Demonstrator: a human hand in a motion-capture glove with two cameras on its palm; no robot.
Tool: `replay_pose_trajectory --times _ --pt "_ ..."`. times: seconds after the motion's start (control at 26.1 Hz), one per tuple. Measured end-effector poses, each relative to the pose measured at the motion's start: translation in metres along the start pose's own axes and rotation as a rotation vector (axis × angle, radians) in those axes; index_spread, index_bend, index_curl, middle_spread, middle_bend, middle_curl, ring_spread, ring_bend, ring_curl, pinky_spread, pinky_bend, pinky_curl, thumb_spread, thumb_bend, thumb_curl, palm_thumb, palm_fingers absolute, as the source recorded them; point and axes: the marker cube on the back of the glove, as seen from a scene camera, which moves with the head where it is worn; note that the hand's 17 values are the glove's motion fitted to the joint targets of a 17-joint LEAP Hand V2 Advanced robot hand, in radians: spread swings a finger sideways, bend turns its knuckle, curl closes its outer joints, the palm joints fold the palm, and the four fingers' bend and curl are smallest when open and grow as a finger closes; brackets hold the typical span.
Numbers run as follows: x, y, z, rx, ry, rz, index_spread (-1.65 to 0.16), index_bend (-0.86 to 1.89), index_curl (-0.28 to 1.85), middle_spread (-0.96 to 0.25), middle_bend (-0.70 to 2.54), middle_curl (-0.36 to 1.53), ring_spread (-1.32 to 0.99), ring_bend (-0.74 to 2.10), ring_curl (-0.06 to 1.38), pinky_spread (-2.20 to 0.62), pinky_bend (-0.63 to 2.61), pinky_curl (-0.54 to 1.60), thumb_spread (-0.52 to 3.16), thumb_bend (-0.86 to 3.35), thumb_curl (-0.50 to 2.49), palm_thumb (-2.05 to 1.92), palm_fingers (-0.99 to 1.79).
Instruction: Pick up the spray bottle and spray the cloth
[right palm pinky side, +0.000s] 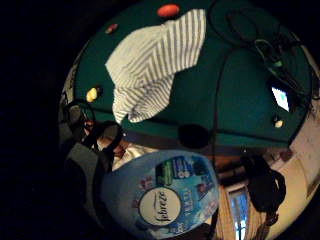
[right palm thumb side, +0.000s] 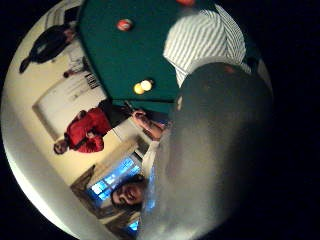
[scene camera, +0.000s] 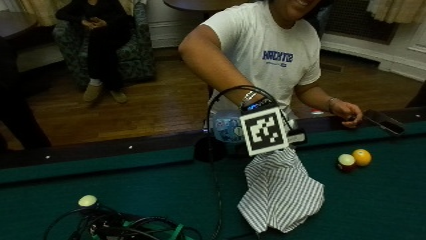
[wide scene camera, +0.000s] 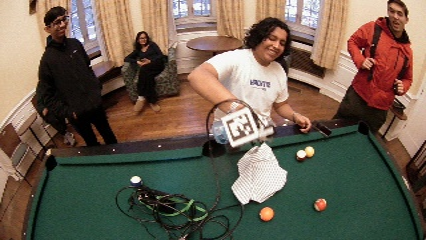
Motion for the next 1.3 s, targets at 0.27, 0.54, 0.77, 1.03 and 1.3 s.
replay_pose_trajectory --times 0.27,0.54,0.77,1.03,1.3 --pt "-0.019 -0.051 0.044 -0.107 0.006 0.163 -0.26 0.42 0.57 -0.21 0.69 0.58 -0.22 0.81 0.5 -0.3 0.53 0.44 0.28 -0.02 0.75 0.96 1.38" --pt "-0.02 -0.076 0.081 -0.24 0.129 0.247 -0.27 0.4 0.58 -0.21 0.69 0.58 -0.22 0.81 0.5 -0.31 0.53 0.44 0.29 -0.02 0.77 0.97 1.38" --pt "-0.044 -0.056 0.056 -0.156 0.042 0.145 -0.27 0.39 0.58 -0.21 0.69 0.58 -0.22 0.81 0.5 -0.31 0.53 0.44 0.3 -0.03 0.78 0.97 1.38" --pt "-0.089 0.0 -0.017 0.067 -0.182 -0.133 -0.27 0.38 0.59 -0.21 0.69 0.57 -0.22 0.81 0.5 -0.31 0.52 0.44 0.31 -0.03 0.79 0.97 1.38" --pt "-0.138 0.028 -0.05 0.404 -0.396 -0.525 -0.27 0.38 0.6 -0.21 0.69 0.57 -0.22 0.8 0.5 -0.31 0.52 0.43 0.31 -0.03 0.8 0.96 1.38"
